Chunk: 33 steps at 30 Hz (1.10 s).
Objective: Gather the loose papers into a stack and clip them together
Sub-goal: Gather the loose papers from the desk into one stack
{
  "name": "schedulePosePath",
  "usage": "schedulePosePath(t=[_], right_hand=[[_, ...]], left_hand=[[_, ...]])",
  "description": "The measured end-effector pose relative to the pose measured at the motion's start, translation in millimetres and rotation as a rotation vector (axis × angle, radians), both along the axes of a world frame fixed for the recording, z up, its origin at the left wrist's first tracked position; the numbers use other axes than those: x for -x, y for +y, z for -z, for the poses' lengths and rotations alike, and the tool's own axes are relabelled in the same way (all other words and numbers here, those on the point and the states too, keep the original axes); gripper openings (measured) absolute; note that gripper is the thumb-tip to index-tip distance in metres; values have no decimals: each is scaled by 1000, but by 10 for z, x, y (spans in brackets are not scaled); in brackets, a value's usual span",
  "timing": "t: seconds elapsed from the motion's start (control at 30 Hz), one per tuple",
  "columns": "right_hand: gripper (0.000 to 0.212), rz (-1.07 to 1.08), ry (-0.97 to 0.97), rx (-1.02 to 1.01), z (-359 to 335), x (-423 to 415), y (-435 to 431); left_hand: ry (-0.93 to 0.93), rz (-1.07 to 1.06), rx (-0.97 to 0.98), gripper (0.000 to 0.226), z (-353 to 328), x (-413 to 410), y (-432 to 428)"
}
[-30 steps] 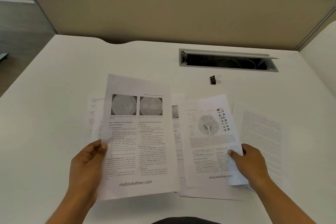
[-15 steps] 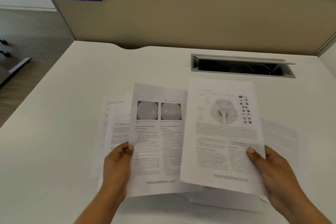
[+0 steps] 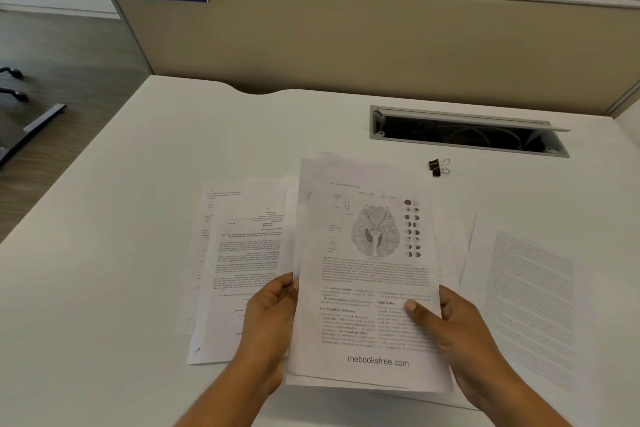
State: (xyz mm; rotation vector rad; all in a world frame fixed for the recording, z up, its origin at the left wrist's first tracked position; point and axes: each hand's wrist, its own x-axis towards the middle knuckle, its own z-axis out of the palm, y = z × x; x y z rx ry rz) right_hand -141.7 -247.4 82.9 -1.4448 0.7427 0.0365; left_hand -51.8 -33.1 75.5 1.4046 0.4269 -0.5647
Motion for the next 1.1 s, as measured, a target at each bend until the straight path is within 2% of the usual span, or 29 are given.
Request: schedulePosePath(t=[0.2,0.33,0.53,0.6,0.73,0.8,0.83,0.9,0.97,1.1], right_hand=[[21,0,8,97,-21,18,-9],[23,-15,1,141,-7,25,-12],[19,32,25,107,-38,80,-178],[20,105,77,198,-2,144,-349],[23,161,276,632,128,428,-787],[36,152,424,794,215,619,-981],[49,146,519,838,255,717,-1068],[79,120,731,870,348,898,-1211],[98,83,897,860,425,1017,-1288],[96,107,964,863,478,1069,-1291]], left_hand=[[-38,63,-42,30,-87,0,-47],[-62,122,-74,20,-113,-35,-88],[-84,89,-112,19,-140,-83,-98],[-86,81,-118,18,-130,-98,-72],[-78,61,-124,19,-98,-136,-18],[-76,38,-134,20,-72,-150,14],[-76,34,-138,20,-62,-154,19],[-68,29,-134,20,-41,-159,14],[-65,32,-130,20,-36,-162,10],[-74,43,-134,20,-36,-165,-8]])
